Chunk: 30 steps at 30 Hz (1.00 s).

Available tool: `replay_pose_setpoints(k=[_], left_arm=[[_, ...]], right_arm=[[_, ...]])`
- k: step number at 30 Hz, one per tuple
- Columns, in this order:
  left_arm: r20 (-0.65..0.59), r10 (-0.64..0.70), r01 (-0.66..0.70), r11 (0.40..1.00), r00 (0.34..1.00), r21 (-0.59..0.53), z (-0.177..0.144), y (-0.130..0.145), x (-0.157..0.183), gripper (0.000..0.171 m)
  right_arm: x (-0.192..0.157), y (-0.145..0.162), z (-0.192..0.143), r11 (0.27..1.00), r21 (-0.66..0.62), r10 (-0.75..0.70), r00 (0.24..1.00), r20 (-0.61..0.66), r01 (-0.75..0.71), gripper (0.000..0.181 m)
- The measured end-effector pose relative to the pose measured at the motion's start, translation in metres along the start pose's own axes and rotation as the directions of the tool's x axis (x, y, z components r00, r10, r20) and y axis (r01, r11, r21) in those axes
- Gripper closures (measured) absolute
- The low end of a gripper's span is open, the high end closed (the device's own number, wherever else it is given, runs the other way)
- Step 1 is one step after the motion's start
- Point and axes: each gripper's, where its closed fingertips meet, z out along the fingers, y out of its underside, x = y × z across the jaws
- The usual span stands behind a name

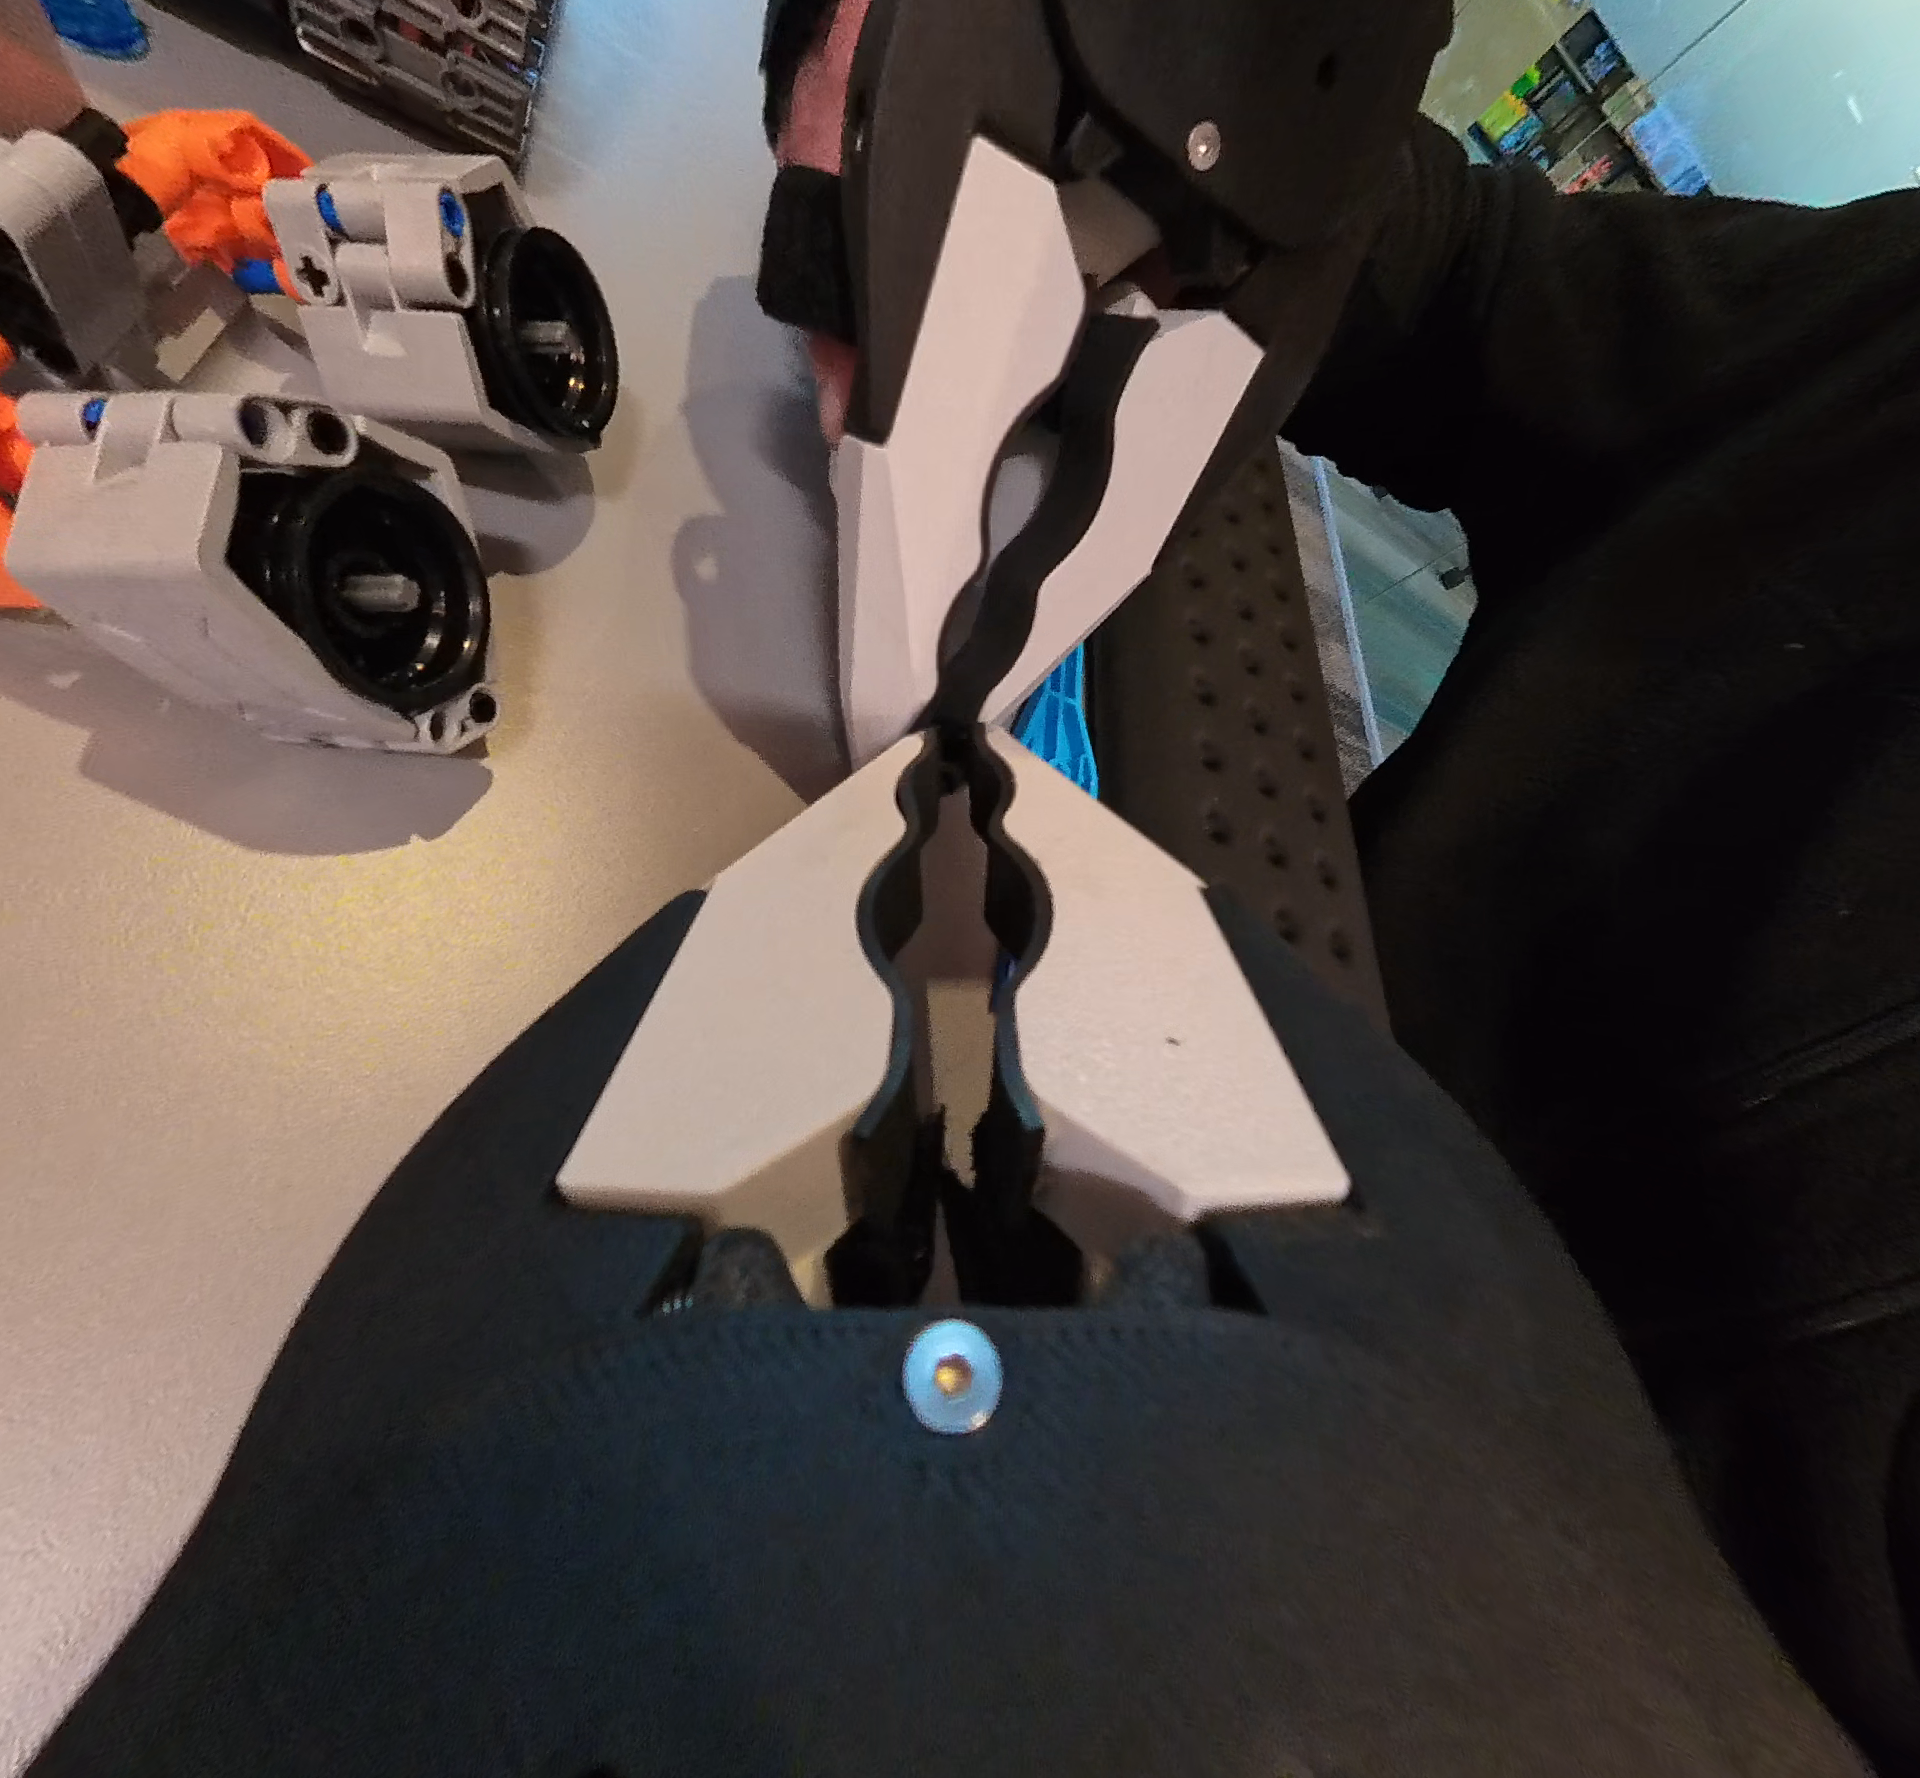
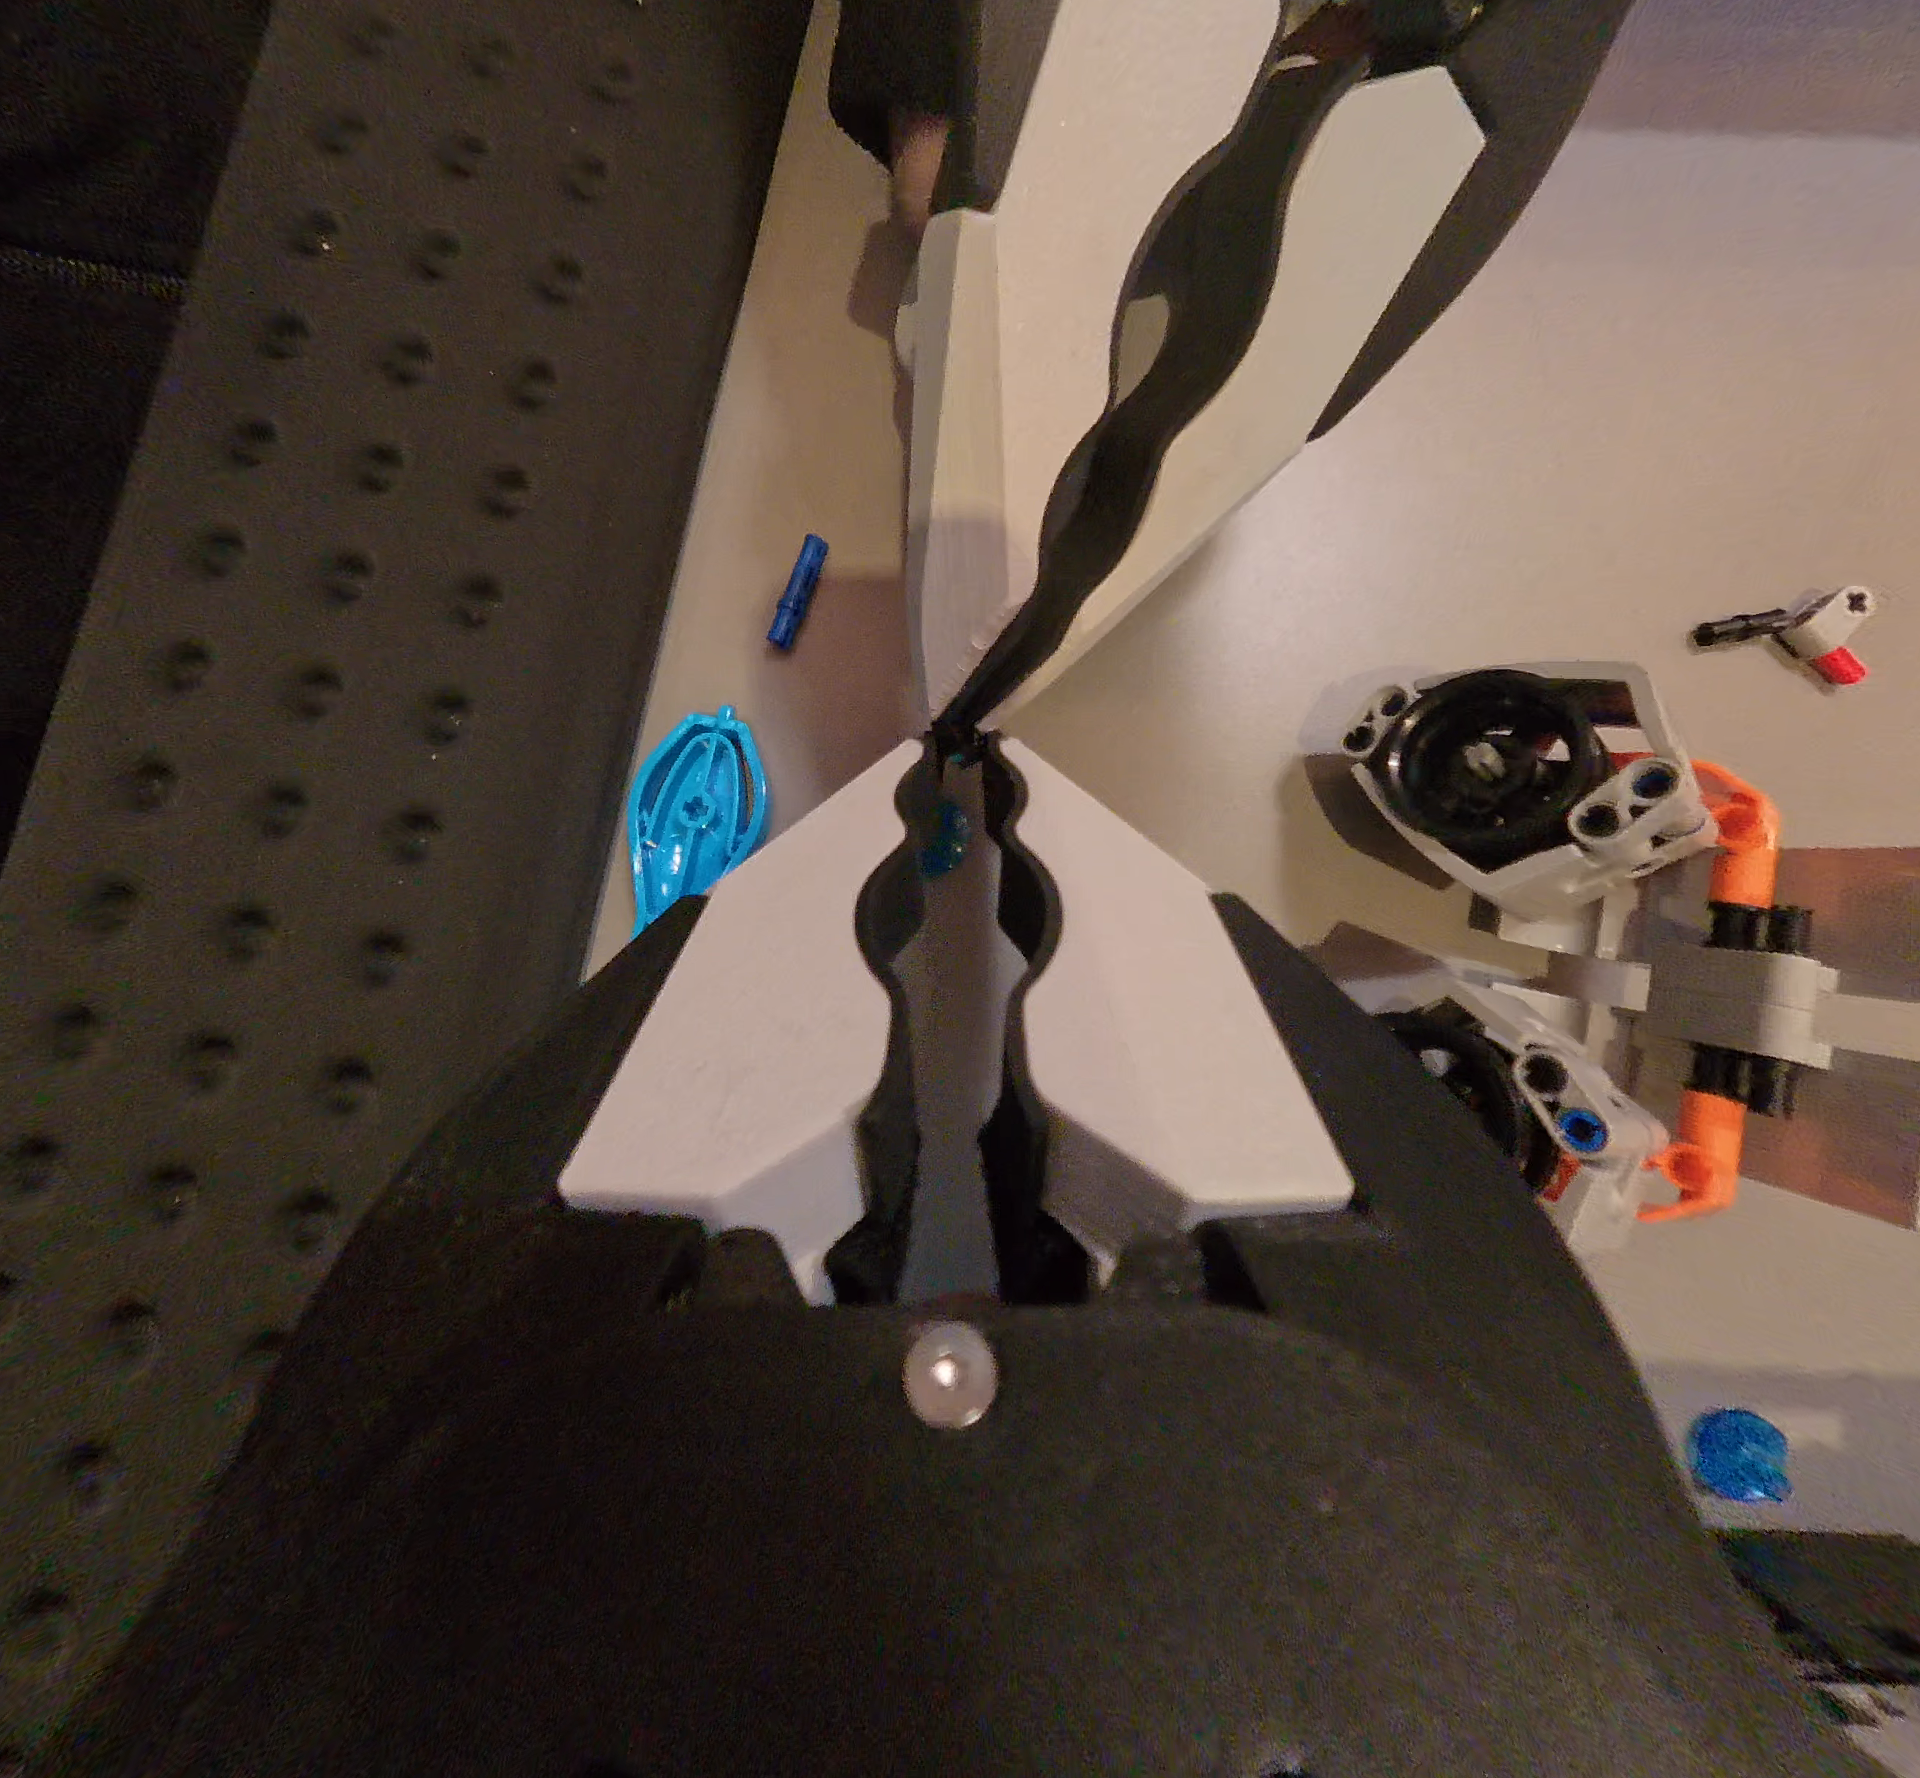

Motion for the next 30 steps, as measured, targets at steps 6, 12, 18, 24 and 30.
replay_pose_setpoints(k=[6,12,18,24,30], left_arm=[[0.099,0.115,-0.114,0.993,0.988,-0.013,-0.006,0.0,-0.005,0.163],[0.227,0.357,-0.333,0.933,0.906,-0.138,-0.006,0.007,-0.005,0.158],[0.363,0.673,-0.599,0.739,0.644,-0.308,-0.011,0.006,-0.01,0.155],[0.347,0.888,-0.72,0.451,0.302,-0.528,-0.008,0.006,-0.01,0.151],[0.299,0.932,-0.749,0.344,0.203,-0.566,0.001,0.007,-0.003,0.157]], right_arm=[[-0.002,-0.002,0.0,0.987,0.034,0.153,0.983,0.097,-0.157,0.18],[0.001,-0.001,0.0,0.969,0.035,0.24,0.963,0.124,-0.246,0.18],[-0.002,-0.006,-0.005,0.945,0.071,0.3,0.933,0.199,-0.319,0.18],[-0.009,-0.008,-0.005,0.93,0.071,0.329,0.902,0.28,-0.361,0.18],[-0.016,-0.006,-0.004,0.927,0.042,0.341,0.885,0.317,-0.372,0.18]])
